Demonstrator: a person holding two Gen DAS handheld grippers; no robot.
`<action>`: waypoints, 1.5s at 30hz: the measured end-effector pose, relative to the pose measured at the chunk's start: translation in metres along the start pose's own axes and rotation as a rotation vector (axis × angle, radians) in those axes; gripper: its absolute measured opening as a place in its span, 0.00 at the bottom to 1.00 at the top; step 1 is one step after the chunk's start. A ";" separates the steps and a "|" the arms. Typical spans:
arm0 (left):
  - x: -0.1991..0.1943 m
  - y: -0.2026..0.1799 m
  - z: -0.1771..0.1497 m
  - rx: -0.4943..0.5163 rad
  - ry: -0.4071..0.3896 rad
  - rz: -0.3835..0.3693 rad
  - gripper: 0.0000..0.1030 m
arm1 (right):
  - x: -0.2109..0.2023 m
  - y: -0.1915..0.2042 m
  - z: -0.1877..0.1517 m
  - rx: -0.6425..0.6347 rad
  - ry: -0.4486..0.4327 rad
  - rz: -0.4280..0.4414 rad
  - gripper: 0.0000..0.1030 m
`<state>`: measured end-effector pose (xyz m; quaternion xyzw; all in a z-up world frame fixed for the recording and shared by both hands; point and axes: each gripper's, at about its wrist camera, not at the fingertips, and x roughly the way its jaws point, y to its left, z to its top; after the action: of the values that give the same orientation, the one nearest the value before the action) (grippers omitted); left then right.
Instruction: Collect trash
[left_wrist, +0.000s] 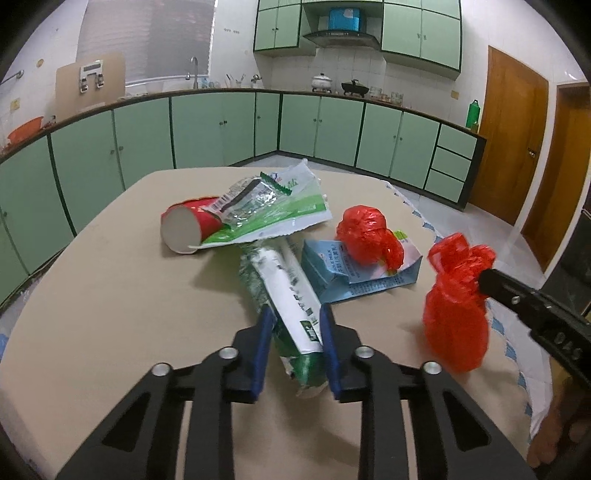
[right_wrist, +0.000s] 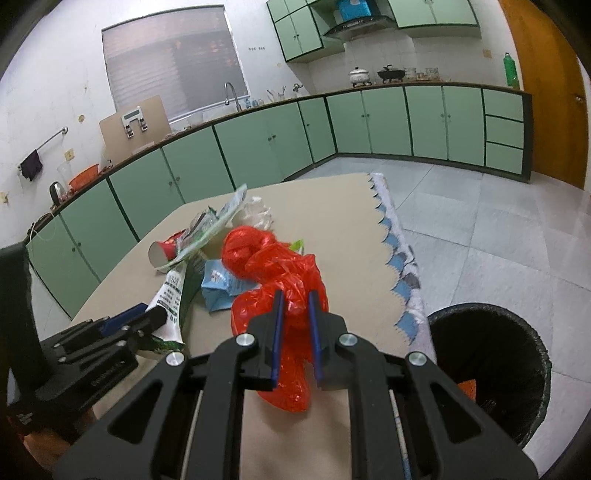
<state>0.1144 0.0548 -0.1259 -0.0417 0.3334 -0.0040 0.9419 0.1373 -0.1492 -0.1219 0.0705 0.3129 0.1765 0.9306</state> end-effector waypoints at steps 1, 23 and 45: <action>-0.002 0.001 0.000 -0.007 0.002 -0.002 0.23 | 0.001 0.001 -0.001 -0.003 0.003 0.002 0.12; 0.022 -0.008 0.004 -0.010 0.054 -0.011 0.65 | -0.001 0.002 -0.001 -0.016 0.007 -0.016 0.12; 0.003 0.000 0.000 -0.036 0.027 -0.020 0.22 | -0.002 0.003 0.000 -0.016 0.014 -0.035 0.12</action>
<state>0.1174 0.0544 -0.1276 -0.0619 0.3455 -0.0082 0.9363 0.1346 -0.1468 -0.1199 0.0564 0.3193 0.1633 0.9318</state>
